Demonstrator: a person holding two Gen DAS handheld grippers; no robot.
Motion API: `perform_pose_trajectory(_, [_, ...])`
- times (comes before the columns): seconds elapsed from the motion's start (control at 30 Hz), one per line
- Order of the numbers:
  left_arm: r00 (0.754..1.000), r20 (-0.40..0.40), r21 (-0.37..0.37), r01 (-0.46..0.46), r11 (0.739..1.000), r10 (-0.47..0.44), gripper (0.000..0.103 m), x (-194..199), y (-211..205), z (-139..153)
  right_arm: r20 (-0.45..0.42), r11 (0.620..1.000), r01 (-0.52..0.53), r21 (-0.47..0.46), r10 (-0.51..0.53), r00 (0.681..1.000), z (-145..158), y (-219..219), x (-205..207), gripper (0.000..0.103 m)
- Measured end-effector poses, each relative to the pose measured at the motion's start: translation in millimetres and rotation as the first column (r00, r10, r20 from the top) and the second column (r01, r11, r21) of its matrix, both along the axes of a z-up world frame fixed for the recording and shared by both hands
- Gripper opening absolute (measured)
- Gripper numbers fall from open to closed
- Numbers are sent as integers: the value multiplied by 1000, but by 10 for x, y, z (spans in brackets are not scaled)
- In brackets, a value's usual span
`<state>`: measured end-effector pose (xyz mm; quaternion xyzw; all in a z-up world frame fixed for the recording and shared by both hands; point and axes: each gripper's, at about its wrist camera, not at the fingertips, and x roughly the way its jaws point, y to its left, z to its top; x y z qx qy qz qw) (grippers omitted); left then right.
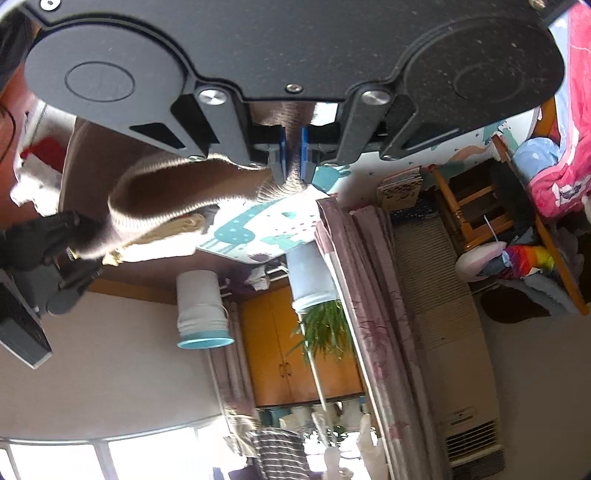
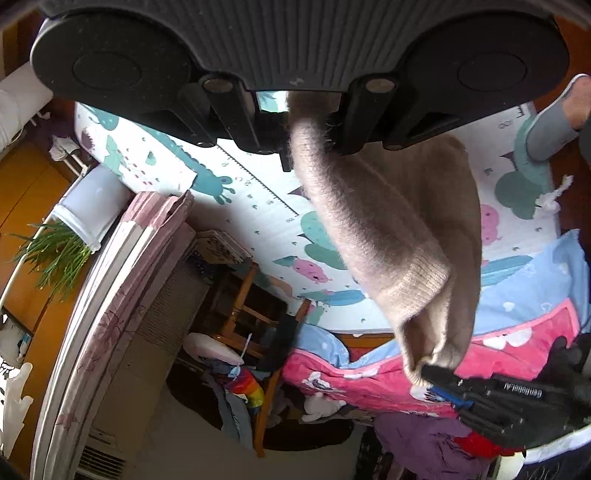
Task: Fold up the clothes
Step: 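Grasp the sweater hem with the right tool while the left tool holds the collar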
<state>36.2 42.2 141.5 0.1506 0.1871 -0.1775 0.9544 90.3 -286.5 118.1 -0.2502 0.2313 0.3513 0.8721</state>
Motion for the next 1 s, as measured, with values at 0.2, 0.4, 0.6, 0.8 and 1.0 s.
perform_pose_trajectory(0.2, [999,-47,66,28,997,-25,5,76,-50,-108,-59,998,-39,-51,36,998,-52,60,9,6])
perform_pose_trajectory(0.4, [994,-107,172,-6,985,25,5,703,-127,-426,-66,988,35,-149,-45,997,-316,282,551,6])
perform_pose_trajectory(0.6, [996,76,268,-72,961,53,6,1106,-251,-371,300,966,203,-163,-148,943,-292,521,854,6])
perform_pose_trajectory(0.8, [987,135,484,10,875,-87,6,1088,-435,-668,382,947,129,-295,-6,924,-615,454,816,6])
perform_pose_trajectory(1.0, [952,-103,709,274,650,-289,5,749,-712,-1813,131,769,-151,-621,292,948,-1871,476,456,6])
